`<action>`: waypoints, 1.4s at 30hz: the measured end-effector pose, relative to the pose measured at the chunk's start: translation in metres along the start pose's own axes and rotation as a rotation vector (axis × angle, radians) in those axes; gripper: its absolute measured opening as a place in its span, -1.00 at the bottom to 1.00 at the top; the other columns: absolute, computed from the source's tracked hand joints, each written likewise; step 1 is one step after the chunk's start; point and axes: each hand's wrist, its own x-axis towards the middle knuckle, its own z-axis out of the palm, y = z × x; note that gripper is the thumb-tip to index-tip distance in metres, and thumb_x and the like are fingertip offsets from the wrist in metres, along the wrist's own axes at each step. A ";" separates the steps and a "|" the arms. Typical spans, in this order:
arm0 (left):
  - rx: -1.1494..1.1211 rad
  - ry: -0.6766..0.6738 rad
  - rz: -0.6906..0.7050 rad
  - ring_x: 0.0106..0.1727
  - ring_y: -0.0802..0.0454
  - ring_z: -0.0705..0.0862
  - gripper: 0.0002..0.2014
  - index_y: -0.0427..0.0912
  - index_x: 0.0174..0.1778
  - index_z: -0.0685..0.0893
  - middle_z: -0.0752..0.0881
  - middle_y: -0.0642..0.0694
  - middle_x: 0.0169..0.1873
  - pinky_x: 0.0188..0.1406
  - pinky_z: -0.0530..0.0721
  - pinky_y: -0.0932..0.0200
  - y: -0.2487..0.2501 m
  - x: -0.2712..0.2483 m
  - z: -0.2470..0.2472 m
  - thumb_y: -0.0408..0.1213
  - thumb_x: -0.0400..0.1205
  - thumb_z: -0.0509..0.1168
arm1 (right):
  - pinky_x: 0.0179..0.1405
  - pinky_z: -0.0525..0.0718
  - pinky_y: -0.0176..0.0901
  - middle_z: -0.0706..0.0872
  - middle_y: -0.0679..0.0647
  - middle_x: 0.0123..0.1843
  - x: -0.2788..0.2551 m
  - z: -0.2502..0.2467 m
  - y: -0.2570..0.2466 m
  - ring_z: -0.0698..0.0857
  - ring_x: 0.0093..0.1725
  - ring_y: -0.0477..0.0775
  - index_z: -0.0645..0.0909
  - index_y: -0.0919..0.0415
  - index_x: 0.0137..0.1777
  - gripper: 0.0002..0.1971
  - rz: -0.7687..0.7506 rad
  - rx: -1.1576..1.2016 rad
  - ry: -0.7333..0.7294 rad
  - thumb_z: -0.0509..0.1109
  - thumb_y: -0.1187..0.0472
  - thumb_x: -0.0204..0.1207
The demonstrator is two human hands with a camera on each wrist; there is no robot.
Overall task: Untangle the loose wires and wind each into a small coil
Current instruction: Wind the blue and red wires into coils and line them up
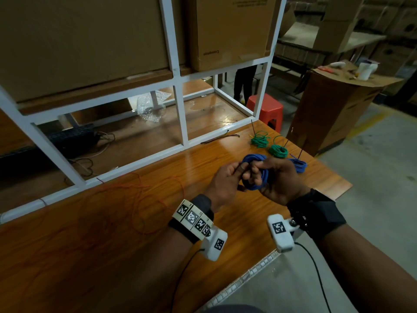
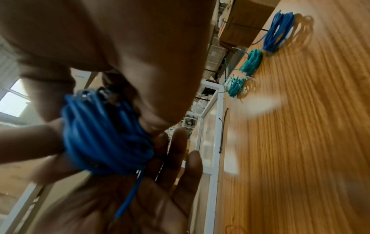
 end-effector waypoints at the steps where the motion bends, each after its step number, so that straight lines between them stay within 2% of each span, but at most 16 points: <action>1: 0.036 0.014 0.003 -0.05 -0.05 0.73 -0.71 -0.01 -0.04 0.68 0.77 -0.06 -0.17 0.09 0.72 -0.34 0.001 0.003 0.000 -0.07 0.85 0.09 | -0.30 0.79 -0.08 0.67 0.26 -0.44 0.002 0.005 0.002 0.71 -0.44 0.09 0.60 0.37 -0.42 -0.71 -0.030 -0.030 0.064 0.22 0.34 0.51; 4: 0.154 0.050 0.030 -0.05 -0.07 0.75 -0.72 -0.03 -0.04 0.67 0.76 0.00 -0.19 0.13 0.73 -0.42 0.001 0.006 -0.002 -0.09 0.84 0.09 | -0.22 0.76 0.02 0.64 0.21 -0.48 0.007 0.008 0.011 0.69 -0.39 0.14 0.62 0.36 -0.40 -0.60 -0.160 -0.130 0.234 0.22 0.34 0.69; 7: 0.309 0.154 0.078 -0.04 -0.12 0.77 -0.69 -0.09 0.08 0.68 0.78 -0.12 -0.10 0.00 0.78 -0.30 0.002 0.007 -0.011 0.04 0.79 0.15 | -0.04 0.76 0.20 0.73 0.30 -0.28 0.005 -0.006 0.021 0.74 -0.23 0.28 0.73 0.37 -0.23 -0.75 -0.287 -0.353 0.397 0.56 0.18 0.57; 8: 0.427 0.176 0.106 -0.08 -0.11 0.75 -0.68 -0.09 0.07 0.67 0.75 -0.14 -0.12 -0.04 0.76 -0.27 0.003 0.007 -0.015 0.05 0.79 0.15 | 0.03 0.80 0.24 0.79 0.34 -0.18 0.003 -0.010 0.023 0.80 -0.13 0.33 0.75 0.39 -0.12 -0.71 -0.289 -0.429 0.424 0.63 0.12 0.51; 10: 0.652 0.174 0.146 -0.14 -0.06 0.68 -0.69 -0.09 0.02 0.64 0.70 -0.10 -0.16 -0.08 0.71 -0.22 0.005 0.005 -0.024 0.03 0.81 0.11 | 0.12 0.83 0.24 0.86 0.29 -0.05 -0.001 -0.012 0.025 0.86 0.02 0.31 0.75 0.34 0.08 -0.62 -0.242 -0.568 0.426 0.66 0.03 0.47; 14: 0.951 0.086 0.184 -0.24 -0.01 0.59 -0.74 -0.02 -0.03 0.57 0.63 -0.01 -0.24 -0.24 0.64 -0.12 0.009 -0.001 -0.031 0.02 0.81 0.09 | 0.16 0.81 0.09 0.89 0.17 0.05 -0.004 -0.006 0.009 0.87 0.10 0.12 0.67 0.15 0.36 -0.58 -0.196 -0.658 0.347 0.58 0.04 0.55; 18: 1.048 0.082 0.200 -0.26 0.07 0.54 -0.75 -0.03 -0.03 0.57 0.59 0.03 -0.24 -0.26 0.58 0.00 0.014 -0.004 -0.034 0.00 0.82 0.10 | 0.09 0.86 0.08 0.89 0.19 0.00 0.000 -0.002 0.003 0.87 0.06 0.19 0.82 0.26 0.16 -0.78 -0.208 -0.760 0.246 0.55 0.18 0.59; 20: 0.955 0.073 0.212 -0.21 0.07 0.58 -0.73 -0.04 0.02 0.63 0.63 0.02 -0.20 -0.20 0.62 -0.01 0.014 -0.003 -0.041 0.01 0.81 0.11 | 0.01 0.87 0.02 0.90 0.21 -0.03 0.003 0.001 0.006 0.88 0.01 0.21 0.84 0.31 0.12 -0.82 -0.259 -0.721 0.251 0.56 0.27 0.57; 22: 0.780 0.069 0.215 -0.08 0.09 0.68 -0.71 0.01 0.22 0.70 0.72 0.01 -0.05 -0.07 0.70 0.02 0.010 -0.004 -0.050 0.02 0.80 0.14 | -0.04 0.86 -0.02 0.90 0.19 -0.06 0.007 0.005 0.010 0.89 -0.02 0.20 0.84 0.32 0.11 -0.83 -0.319 -0.708 0.287 0.57 0.32 0.55; 24: 0.552 0.125 0.194 -0.05 0.08 0.76 -0.66 0.03 0.42 0.68 0.76 -0.02 0.04 -0.01 0.78 0.03 0.006 -0.008 -0.054 0.01 0.79 0.19 | -0.03 0.87 0.02 0.91 0.19 -0.07 0.014 0.008 0.018 0.89 -0.03 0.22 0.85 0.30 0.09 -0.85 -0.352 -0.691 0.320 0.58 0.36 0.54; 25: 0.402 0.174 0.170 -0.09 0.05 0.78 -0.66 -0.01 0.44 0.68 0.78 -0.04 0.00 -0.02 0.81 0.00 0.003 -0.012 -0.054 -0.03 0.78 0.23 | -0.03 0.87 0.03 0.91 0.19 -0.09 0.017 0.011 0.022 0.89 -0.04 0.22 0.85 0.28 0.06 -0.88 -0.356 -0.674 0.341 0.58 0.37 0.54; 28: -0.023 0.304 0.028 -0.15 -0.08 0.80 -0.70 -0.13 0.34 0.75 0.85 -0.16 -0.08 -0.06 0.81 0.00 -0.001 -0.022 -0.055 -0.15 0.72 0.36 | -0.10 0.84 -0.04 0.90 0.20 -0.13 0.029 0.018 0.032 0.89 -0.09 0.19 0.86 0.24 -0.02 -0.92 -0.344 -0.635 0.390 0.58 0.38 0.54; 30: -0.218 0.321 -0.062 -0.14 -0.14 0.78 -0.71 -0.22 0.26 0.78 0.86 -0.23 -0.06 -0.02 0.79 -0.07 -0.003 -0.025 -0.066 -0.21 0.65 0.44 | -0.13 0.82 -0.06 0.90 0.22 -0.14 0.037 0.022 0.038 0.89 -0.10 0.20 0.86 0.29 0.00 -0.92 -0.326 -0.648 0.394 0.58 0.37 0.54; 35: -0.271 0.368 -0.116 -0.18 -0.16 0.80 -0.85 -0.22 0.05 0.84 0.87 -0.26 -0.13 -0.07 0.81 -0.05 -0.010 -0.025 -0.103 -0.32 0.59 0.51 | -0.03 0.85 0.09 0.89 0.28 -0.10 0.062 0.037 0.055 0.89 -0.04 0.29 0.85 0.35 0.05 -0.87 -0.248 -0.646 0.378 0.58 0.32 0.56; 39: -0.419 0.431 -0.156 -0.22 -0.19 0.77 -0.82 -0.30 0.06 0.83 0.85 -0.35 -0.11 -0.05 0.78 -0.10 -0.026 -0.029 -0.125 -0.34 0.57 0.53 | 0.03 0.81 0.09 0.90 0.26 -0.04 0.082 0.049 0.067 0.89 0.02 0.23 0.85 0.30 0.06 -0.80 -0.162 -0.677 0.360 0.59 0.17 0.57; 42: -0.580 0.462 -0.164 -0.25 -0.17 0.72 -0.79 -0.36 0.08 0.82 0.82 -0.44 -0.09 -0.06 0.74 -0.09 -0.038 -0.031 -0.140 -0.37 0.55 0.53 | 0.08 0.83 0.12 0.90 0.21 0.03 0.089 0.050 0.069 0.88 0.08 0.19 0.84 0.25 0.03 -0.72 -0.079 -0.659 0.402 0.48 0.02 0.67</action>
